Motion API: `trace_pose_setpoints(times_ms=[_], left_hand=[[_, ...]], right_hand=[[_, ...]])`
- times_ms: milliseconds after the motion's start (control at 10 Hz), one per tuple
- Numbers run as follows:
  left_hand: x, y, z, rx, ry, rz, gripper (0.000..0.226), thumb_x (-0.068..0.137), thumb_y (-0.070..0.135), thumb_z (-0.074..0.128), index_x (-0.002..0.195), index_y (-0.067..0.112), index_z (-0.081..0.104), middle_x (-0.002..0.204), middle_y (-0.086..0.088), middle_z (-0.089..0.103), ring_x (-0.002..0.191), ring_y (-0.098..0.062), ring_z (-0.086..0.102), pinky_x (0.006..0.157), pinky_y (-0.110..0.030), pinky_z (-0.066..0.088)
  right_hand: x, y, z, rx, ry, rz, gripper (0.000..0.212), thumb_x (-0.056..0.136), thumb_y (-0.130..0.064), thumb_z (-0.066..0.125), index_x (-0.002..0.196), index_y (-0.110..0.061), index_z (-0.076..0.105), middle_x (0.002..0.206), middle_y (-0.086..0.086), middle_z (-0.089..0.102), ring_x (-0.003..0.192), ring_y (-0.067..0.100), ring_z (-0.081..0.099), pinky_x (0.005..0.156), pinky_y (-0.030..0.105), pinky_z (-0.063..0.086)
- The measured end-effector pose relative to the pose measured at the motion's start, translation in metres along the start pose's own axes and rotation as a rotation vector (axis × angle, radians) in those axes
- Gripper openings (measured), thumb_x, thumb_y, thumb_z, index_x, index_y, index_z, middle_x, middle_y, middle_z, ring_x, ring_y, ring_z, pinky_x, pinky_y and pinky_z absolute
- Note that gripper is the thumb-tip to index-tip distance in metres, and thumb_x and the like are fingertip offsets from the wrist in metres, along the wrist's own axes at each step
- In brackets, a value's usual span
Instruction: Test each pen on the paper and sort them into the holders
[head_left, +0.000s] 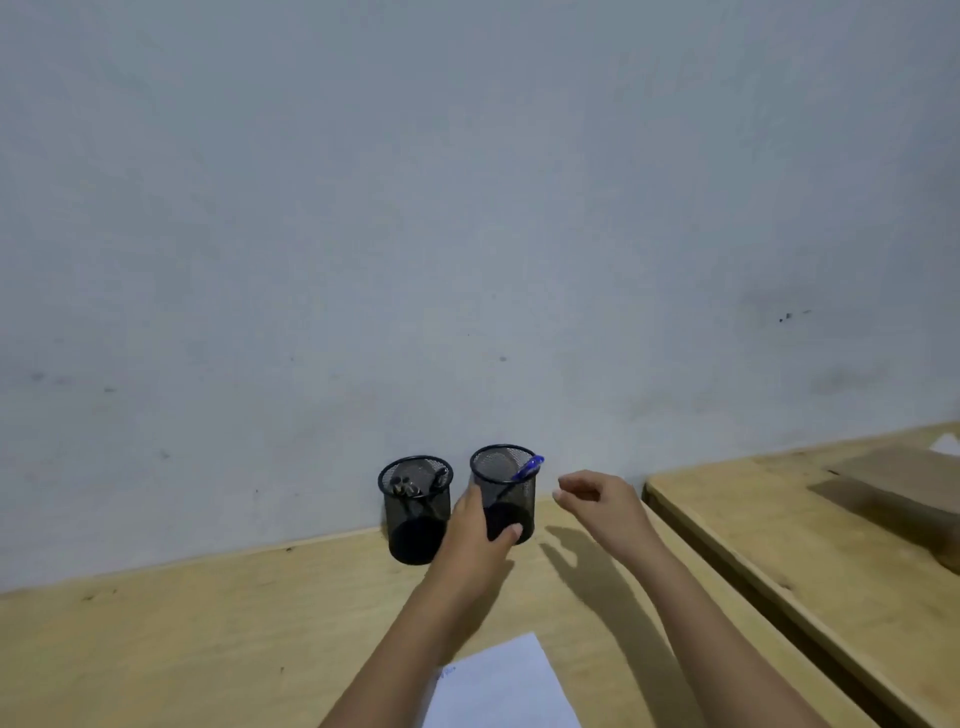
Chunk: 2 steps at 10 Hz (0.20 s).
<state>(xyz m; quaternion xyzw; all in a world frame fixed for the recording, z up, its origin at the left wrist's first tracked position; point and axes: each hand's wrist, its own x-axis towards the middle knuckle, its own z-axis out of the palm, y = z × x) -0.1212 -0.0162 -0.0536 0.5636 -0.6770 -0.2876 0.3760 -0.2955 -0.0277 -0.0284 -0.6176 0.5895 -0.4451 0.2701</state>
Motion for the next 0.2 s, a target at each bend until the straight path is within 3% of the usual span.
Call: trace_pose_setpoints(times_ms=[100, 200], left_hand=[[-0.034, -0.003, -0.009, 0.018, -0.082, -0.019, 0.046, 0.089, 0.032, 0.057, 0.131, 0.022, 0.042, 0.133, 0.004, 0.041, 0.115, -0.013, 0.048, 0.097, -0.026, 0.043], [-0.074, -0.01, -0.023, -0.033, -0.09, -0.121, 0.036, 0.092, 0.02, 0.056, 0.123, 0.002, 0.052, 0.137, -0.012, 0.041, 0.11, -0.019, 0.054, 0.085, -0.009, 0.044]], right_hand=[[-0.025, 0.014, -0.002, 0.006, -0.023, 0.047, 0.023, 0.082, -0.016, 0.068, 0.104, -0.009, 0.068, 0.101, 0.001, 0.068, 0.091, 0.008, 0.062, 0.083, 0.018, 0.051], [-0.086, 0.028, -0.005, -0.021, -0.071, 0.087, 0.012, 0.081, -0.012, 0.069, 0.09, -0.019, 0.066, 0.101, 0.002, 0.066, 0.094, 0.01, 0.063, 0.069, 0.007, 0.048]])
